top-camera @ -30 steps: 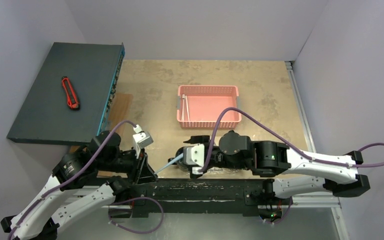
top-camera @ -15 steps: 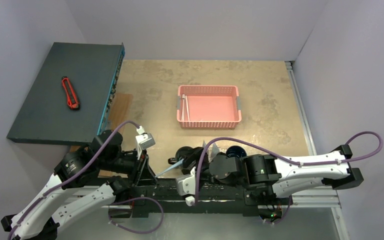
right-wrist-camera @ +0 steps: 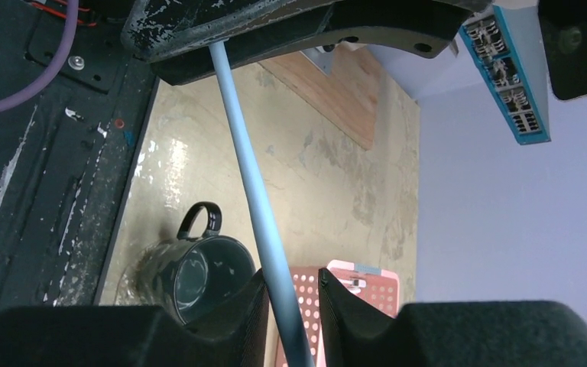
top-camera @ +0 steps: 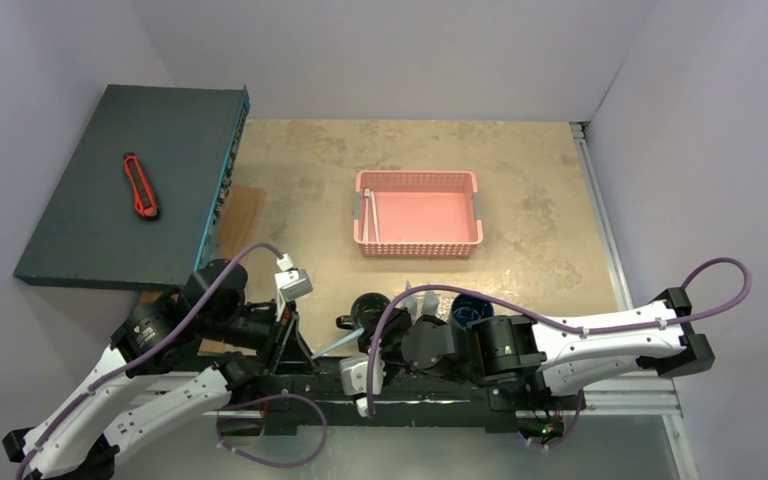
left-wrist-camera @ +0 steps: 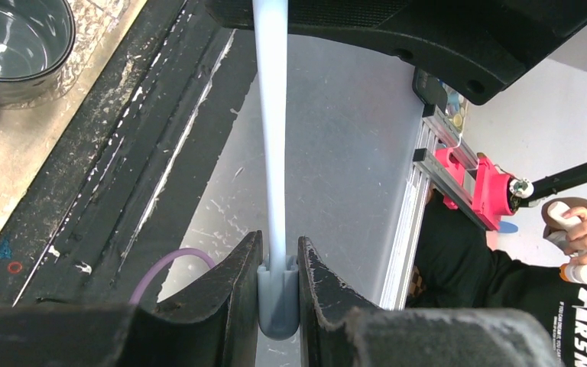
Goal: Prepare toiletry sets of a toothbrush and toothpaste on the tray
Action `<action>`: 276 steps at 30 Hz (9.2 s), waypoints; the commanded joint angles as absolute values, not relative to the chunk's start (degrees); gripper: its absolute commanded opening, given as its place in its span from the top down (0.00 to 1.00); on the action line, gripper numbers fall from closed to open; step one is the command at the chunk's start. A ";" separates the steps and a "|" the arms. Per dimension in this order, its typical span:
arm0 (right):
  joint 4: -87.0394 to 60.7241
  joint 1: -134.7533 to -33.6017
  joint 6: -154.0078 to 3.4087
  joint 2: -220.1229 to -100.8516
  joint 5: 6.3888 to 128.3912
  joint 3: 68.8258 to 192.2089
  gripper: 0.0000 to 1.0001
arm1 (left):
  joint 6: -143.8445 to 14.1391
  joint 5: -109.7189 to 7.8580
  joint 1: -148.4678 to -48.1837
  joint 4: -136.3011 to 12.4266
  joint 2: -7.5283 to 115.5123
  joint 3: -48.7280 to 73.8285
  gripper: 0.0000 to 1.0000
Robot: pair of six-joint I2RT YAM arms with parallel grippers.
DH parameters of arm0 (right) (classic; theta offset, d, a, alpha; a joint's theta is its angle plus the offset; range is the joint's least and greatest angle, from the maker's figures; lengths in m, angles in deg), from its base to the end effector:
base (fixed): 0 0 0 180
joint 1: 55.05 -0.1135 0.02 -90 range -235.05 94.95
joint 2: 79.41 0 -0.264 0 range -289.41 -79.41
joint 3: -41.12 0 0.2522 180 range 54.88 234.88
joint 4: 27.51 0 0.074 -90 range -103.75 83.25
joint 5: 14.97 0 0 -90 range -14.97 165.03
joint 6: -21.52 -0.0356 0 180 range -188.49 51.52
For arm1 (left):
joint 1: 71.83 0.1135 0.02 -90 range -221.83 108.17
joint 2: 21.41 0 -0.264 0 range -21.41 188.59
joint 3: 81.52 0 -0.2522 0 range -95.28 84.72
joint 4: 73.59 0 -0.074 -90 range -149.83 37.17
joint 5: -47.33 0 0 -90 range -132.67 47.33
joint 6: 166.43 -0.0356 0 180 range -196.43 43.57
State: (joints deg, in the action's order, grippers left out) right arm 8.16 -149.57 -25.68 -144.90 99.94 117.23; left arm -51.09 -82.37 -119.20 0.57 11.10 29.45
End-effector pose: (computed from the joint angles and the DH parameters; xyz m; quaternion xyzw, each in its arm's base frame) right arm -0.0051 0.2550 0.3552 -0.7252 0.4076 0.0650 0.5512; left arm 0.0377 -0.0745 0.3436 0.3083 0.7999 -0.4914 0.1536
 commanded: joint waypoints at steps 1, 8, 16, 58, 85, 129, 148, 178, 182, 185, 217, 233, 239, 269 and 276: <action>7.73 -150.06 -26.01 -145.38 101.71 118.86 0.74 | -51.82 -83.90 -119.35 -1.91 11.52 30.04 1.00; 8.31 -150.32 -26.30 -146.37 102.13 119.31 0.98 | -51.87 -82.99 -119.32 -2.08 11.54 29.97 0.95; 8.54 -150.50 -28.44 -146.26 103.34 119.09 1.00 | -51.42 -78.16 -119.29 -2.80 10.54 29.51 0.51; -10.68 -152.43 -59.16 -148.22 119.85 111.24 1.00 | -35.50 -52.12 -119.29 -16.36 2.73 26.80 0.50; -12.15 -153.30 -59.83 -146.15 121.44 108.61 1.00 | -35.06 -52.58 -119.29 -15.64 3.75 25.61 0.69; 4.55 -139.87 -77.63 -138.91 130.18 113.84 0.40 | -40.22 -55.07 -122.13 -19.81 12.18 27.37 1.00; 6.55 -121.36 -85.22 -136.46 128.90 115.08 0.34 | -41.77 -14.25 -156.68 -16.15 29.08 17.51 1.00; 6.12 -118.60 -85.18 -132.41 125.91 110.09 0.34 | -45.51 1.64 -166.78 -25.66 43.80 19.68 1.00; 6.16 -118.60 -85.18 -132.40 125.90 109.83 0.34 | -45.41 2.61 -167.12 -25.10 44.54 19.42 1.00; 6.23 -118.60 -85.14 -132.40 125.82 109.81 0.34 | -45.58 3.06 -167.27 -24.90 45.16 19.35 1.00; 5.74 -118.42 -85.60 -134.27 124.87 109.49 0.33 | -46.81 5.77 -167.63 -37.02 49.43 29.12 1.00; 5.32 -118.43 -85.80 -135.38 124.21 109.32 0.32 | -46.90 8.54 -168.04 -44.26 49.65 35.53 1.00; 5.22 -118.42 -85.98 -135.48 124.21 108.95 0.32 | -47.10 9.09 -168.23 -45.88 49.92 36.79 1.00; 5.06 -118.42 -86.02 -136.10 123.85 108.85 0.28 | -42.46 15.42 -172.12 -37.62 55.52 33.59 0.81; 4.93 -118.40 -85.58 -136.57 123.77 109.40 0.27 | -43.42 15.50 -172.49 -38.12 54.67 33.06 0.69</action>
State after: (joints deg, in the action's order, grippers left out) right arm 6.32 -118.73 -85.37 -136.29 123.48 108.77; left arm -44.01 13.51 -171.79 -37.68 55.97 35.44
